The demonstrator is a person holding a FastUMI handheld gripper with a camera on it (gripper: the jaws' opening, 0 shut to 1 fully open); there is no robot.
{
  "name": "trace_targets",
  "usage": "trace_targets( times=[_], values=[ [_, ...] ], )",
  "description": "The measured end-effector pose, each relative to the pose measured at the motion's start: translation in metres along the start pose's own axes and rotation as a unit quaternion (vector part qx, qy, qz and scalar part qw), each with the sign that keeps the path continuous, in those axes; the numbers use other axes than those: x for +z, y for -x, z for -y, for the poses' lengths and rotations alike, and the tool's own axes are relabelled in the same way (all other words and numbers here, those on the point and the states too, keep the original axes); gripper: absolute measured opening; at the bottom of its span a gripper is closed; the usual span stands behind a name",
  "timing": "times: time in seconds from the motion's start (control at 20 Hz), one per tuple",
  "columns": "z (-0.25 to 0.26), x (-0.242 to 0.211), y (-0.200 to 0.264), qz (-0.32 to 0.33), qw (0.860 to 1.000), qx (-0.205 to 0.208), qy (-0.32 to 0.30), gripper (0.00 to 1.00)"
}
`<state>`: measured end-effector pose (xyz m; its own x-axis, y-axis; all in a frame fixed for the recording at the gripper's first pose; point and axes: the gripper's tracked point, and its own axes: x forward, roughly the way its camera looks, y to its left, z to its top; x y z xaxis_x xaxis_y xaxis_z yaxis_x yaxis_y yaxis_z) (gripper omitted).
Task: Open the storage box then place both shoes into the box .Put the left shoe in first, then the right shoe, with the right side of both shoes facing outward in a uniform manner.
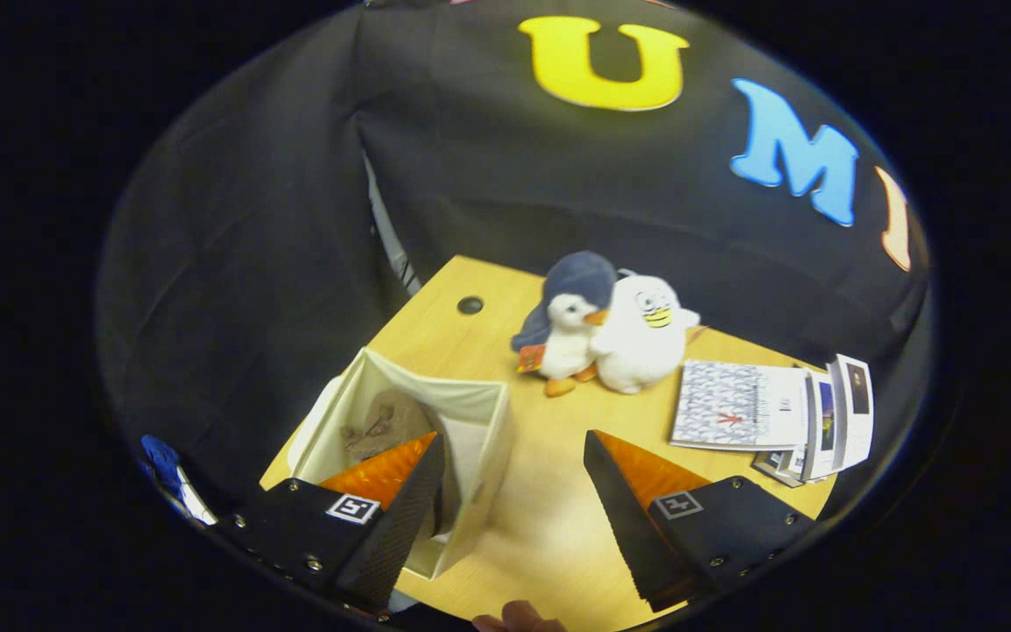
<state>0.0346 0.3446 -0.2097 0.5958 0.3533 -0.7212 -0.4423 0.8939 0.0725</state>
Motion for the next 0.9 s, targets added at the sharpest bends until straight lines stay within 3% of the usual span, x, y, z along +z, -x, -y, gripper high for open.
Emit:
trace_targets(
  times=[0.2, 0.35, 0.55, 0.65, 0.9],
  values=[
    [0.068, 0.046, 0.059, 0.141, 0.986, -0.065, -0.056, 0.97],
    [0.111, 0.079, 0.111, 0.243, 0.961, -0.119, -0.059, 0.97],
    [0.138, 0.099, 0.168, 0.325, 0.930, -0.164, -0.052, 0.97],
    [0.146, 0.100, 0.188, 0.350, 0.917, -0.181, -0.062, 0.97],
    [0.153, 0.086, 0.212, 0.350, 0.911, -0.201, -0.076, 0.97]
  ],
)
